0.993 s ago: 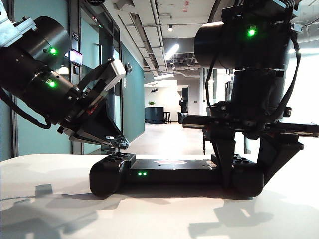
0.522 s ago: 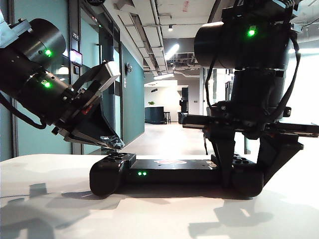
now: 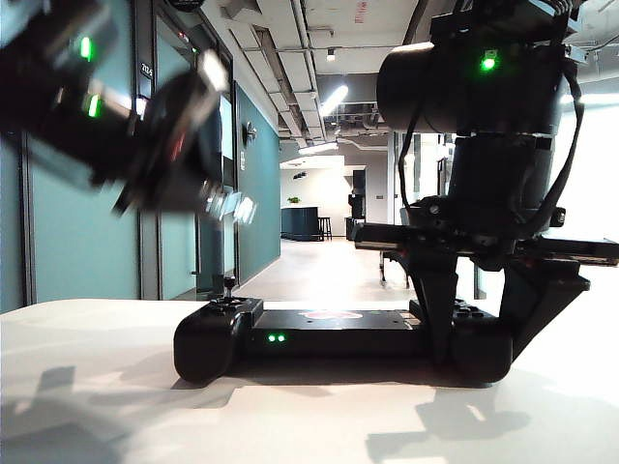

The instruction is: Push the left joystick on the remote control sitting on the white table forward to make the robot dog walk in a straight line until it approaches the door.

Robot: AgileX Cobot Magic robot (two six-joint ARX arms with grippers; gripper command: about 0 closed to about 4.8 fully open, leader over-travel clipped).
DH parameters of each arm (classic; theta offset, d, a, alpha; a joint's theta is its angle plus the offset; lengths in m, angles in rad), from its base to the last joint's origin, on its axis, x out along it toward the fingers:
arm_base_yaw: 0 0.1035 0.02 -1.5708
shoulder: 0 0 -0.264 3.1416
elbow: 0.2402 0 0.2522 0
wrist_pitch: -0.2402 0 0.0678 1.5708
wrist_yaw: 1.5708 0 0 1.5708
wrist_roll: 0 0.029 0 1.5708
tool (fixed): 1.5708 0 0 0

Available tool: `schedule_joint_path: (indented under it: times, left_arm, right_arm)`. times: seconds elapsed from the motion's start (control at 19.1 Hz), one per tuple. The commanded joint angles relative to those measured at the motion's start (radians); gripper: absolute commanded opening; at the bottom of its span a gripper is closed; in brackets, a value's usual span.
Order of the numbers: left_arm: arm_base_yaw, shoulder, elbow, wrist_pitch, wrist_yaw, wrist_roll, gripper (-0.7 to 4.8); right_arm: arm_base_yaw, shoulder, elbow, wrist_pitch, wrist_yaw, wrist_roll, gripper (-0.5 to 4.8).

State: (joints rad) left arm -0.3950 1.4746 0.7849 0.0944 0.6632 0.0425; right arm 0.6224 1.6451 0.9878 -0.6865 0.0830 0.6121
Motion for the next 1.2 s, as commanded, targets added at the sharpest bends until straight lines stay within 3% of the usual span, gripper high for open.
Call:
schedule_joint_path:
  times: [0.05,0.16,0.31,0.52,0.57,0.68,1.2]
  left_arm:
    - [0.0,-0.04,0.084,0.024,0.029,-0.071,-0.05]
    - [0.0,-0.068,0.129,0.019,-0.008,-0.089,-0.05]
    - [0.0,-0.167,0.173,0.012,-0.152,-0.113,-0.05]
    - [0.0,-0.308,0.173,-0.004,-0.201,-0.13,-0.05]
    - [0.0,-0.344,0.173,-0.027,-0.226,-0.129,-0.05]
    - [0.0,-0.4,0.173,-0.071,-0.285,-0.129,-0.05]
    - [0.0,-0.603,0.173,-0.234,-0.311,-0.129,-0.05]
  right_arm:
    - [0.0,0.0,0.001,-0.012,-0.01,0.004,1.56]
    - [0.0,0.0,0.001,-0.012,-0.01,0.004,1.57]
    - [0.0,0.0,0.001,-0.008,-0.006,-0.032,1.57]
    - [-0.001,0.0,0.001,-0.015,-0.01,-0.048,1.6]
    - [-0.001,0.0,0.002,-0.017,-0.011,-0.048,2.03]
    - [-0.001,0.0,0.002,-0.026,-0.025,-0.074,3.43]
    - [0.0,-0.073,0.196,-0.293,-0.035,-0.15,3.45]
